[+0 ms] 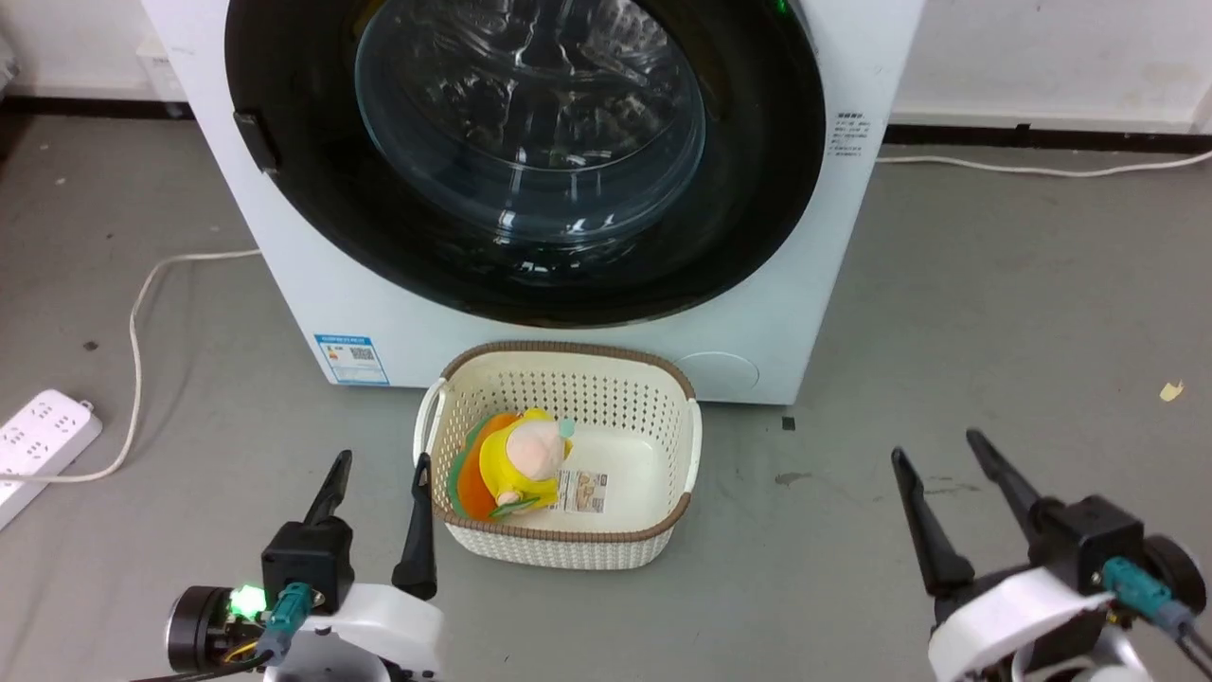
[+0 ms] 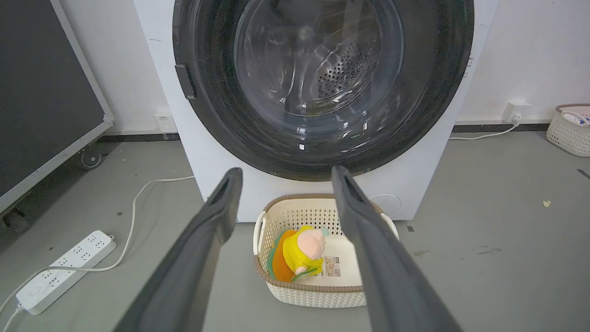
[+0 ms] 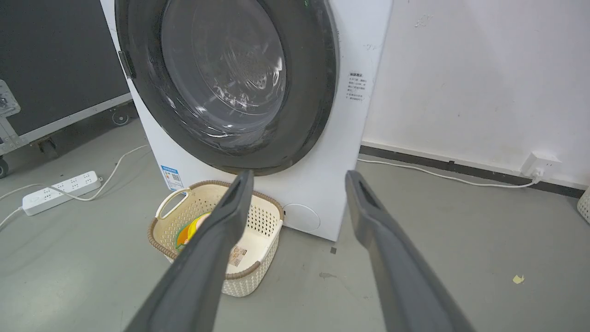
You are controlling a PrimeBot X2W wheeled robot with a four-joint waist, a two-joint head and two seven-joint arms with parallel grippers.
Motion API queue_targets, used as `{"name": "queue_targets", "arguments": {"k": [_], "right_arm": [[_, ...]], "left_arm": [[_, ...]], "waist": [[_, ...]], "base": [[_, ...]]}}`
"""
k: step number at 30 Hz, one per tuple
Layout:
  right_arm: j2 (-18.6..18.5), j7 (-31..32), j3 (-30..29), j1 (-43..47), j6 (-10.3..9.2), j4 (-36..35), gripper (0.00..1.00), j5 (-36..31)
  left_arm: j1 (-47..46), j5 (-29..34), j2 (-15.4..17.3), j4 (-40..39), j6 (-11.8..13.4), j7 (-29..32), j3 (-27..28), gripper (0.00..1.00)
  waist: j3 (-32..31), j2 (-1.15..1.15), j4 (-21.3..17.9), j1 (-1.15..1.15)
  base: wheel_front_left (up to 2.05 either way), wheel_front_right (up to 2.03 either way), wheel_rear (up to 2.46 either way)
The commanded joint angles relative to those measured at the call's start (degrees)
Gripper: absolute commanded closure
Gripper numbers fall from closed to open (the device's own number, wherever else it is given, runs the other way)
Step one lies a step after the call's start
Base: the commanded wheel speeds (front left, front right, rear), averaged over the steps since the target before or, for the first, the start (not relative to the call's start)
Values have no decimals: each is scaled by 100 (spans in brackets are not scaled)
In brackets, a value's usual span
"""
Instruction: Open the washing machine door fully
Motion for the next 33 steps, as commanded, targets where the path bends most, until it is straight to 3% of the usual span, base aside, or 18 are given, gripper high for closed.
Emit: {"name": "queue_targets", "arguments": {"k": [1,22,23,24,25,33], "right_arm": [[-55,-54,0,-172,-1,-12,0,95],[-401,139,-84,-1859,-2,330,0,1348],[-406,158,-98,-1954,-2,374,30,1406],[-413,176,-108,-2048,-2,420,82,1459],[-417,190,-120,-2140,-2,472,100,1514],[-388,564,-285,-2988,-2,1025,100,2392]], "left_arm": [[-77,-15,4,-15,29,-60,-31,0],[-472,-34,6,-132,131,-311,-320,0],[-482,-36,6,-133,135,-323,-333,0],[-494,-39,6,-134,139,-335,-346,0],[-505,-42,6,-133,144,-347,-358,0],[-626,-90,7,-166,213,-467,-487,0]], "waist": [[58,0,17,0],[750,0,194,0],[771,0,206,0],[792,0,219,0],[811,0,232,0],[1045,0,381,0]], "base": [[0,0,0],[0,0,0],[0,0,0],[0,0,0],[0,0,0],[0,0,0]]}}
